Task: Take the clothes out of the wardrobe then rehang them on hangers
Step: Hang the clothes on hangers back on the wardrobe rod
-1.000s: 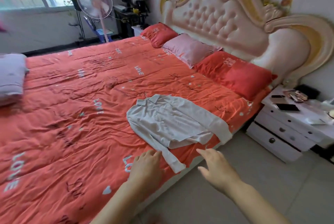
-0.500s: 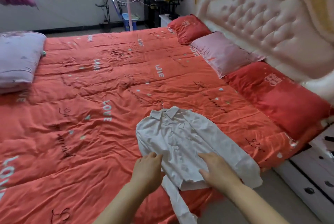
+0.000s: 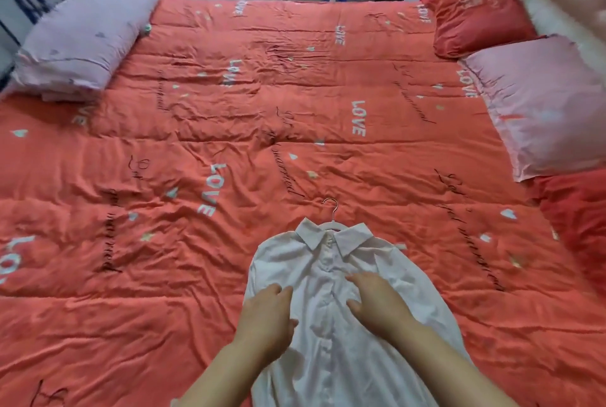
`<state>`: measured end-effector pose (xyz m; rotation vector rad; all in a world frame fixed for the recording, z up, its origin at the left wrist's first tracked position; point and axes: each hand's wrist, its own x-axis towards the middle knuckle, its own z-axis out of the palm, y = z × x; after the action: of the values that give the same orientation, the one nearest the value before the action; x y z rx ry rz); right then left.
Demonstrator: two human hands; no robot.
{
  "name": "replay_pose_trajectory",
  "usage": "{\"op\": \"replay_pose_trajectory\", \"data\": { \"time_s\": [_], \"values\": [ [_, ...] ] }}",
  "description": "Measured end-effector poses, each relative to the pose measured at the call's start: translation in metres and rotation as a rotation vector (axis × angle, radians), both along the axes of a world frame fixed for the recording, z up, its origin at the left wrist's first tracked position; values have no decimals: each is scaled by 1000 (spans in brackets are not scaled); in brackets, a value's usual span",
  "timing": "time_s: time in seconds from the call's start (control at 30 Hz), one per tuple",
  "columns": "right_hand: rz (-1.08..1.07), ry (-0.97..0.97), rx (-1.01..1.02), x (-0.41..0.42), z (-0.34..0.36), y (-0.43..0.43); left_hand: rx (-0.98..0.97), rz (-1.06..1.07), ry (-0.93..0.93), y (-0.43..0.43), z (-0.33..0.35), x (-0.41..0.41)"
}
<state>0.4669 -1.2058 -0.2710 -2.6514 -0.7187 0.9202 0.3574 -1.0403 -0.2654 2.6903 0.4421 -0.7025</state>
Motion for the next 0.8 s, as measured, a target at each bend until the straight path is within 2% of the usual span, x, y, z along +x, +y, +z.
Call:
{"op": "replay_pose_trajectory", "data": {
  "time_s": [0.2,0.37,0.5,0.63,0.7,0.8],
  "values": [
    [48,33,-17,112,-108,41,-53,137,67,3,-77,60],
    [44,-88,-47,178,-184,72,-69,179,84,4,-127,85],
    [56,-148,-102,191,-227,80,-79,195,114,1,-152,82],
    [84,-344,-144,184,-244,81,-79,215,119,2,-157,67],
    [61,-384,-86,180,-244,77,-68,211,108,4,-155,60],
    [-36,-375,154,171,-224,72,-48,192,62,9,-144,51]
  ]
}}
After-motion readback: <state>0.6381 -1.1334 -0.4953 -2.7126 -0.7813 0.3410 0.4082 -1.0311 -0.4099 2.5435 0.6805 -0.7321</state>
